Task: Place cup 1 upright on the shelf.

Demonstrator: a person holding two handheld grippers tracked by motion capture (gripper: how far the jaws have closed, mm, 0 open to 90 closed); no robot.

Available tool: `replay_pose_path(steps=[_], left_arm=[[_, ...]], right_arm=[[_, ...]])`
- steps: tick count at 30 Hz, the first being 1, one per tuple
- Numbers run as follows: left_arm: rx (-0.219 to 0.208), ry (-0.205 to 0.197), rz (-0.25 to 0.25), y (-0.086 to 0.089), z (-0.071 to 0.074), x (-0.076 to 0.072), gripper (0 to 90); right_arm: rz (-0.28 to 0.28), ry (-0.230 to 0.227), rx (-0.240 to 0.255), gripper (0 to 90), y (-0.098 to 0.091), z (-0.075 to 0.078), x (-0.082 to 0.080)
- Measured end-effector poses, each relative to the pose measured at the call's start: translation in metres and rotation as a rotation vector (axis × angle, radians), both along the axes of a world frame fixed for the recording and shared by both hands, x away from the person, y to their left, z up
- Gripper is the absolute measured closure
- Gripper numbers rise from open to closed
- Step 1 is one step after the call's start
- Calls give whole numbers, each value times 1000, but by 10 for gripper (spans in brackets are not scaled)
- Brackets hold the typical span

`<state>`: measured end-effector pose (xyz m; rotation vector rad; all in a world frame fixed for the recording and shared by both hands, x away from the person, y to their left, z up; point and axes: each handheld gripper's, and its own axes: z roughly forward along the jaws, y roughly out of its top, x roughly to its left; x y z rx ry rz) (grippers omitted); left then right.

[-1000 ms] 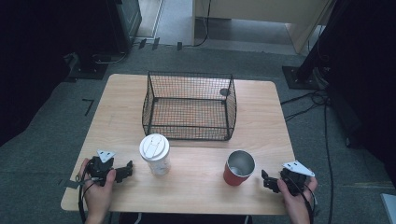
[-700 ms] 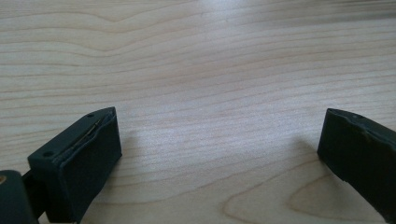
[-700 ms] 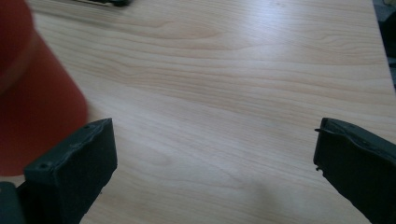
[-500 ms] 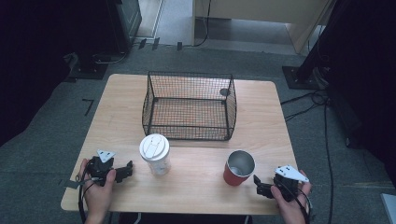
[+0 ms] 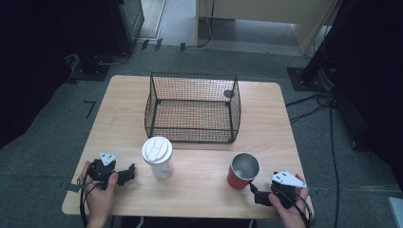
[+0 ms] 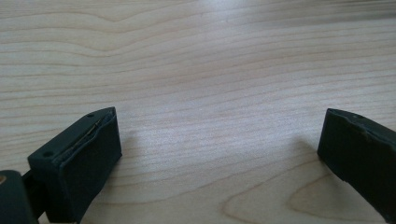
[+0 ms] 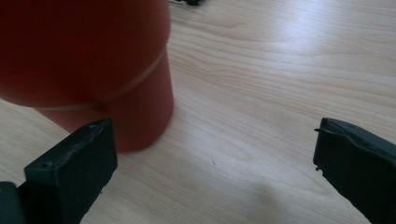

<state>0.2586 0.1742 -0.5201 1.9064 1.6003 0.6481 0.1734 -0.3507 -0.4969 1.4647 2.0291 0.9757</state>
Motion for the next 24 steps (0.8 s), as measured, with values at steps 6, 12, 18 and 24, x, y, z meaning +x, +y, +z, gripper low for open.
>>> replay_pose_path(steps=[6,12,18,24], left_arm=[[1,0,0,0,0,0,2],[1,1,0,0,0,0,2],[1,0,0,0,0,0,2],[2,1,-1,0,0,0,2]], right_arm=[[47,-6,5,0,5,1,-1],[88,-13,28,2,11,2,-2],[129,-21,43,2,18,5,-3],[153,-30,107,2,24,8,-2]])
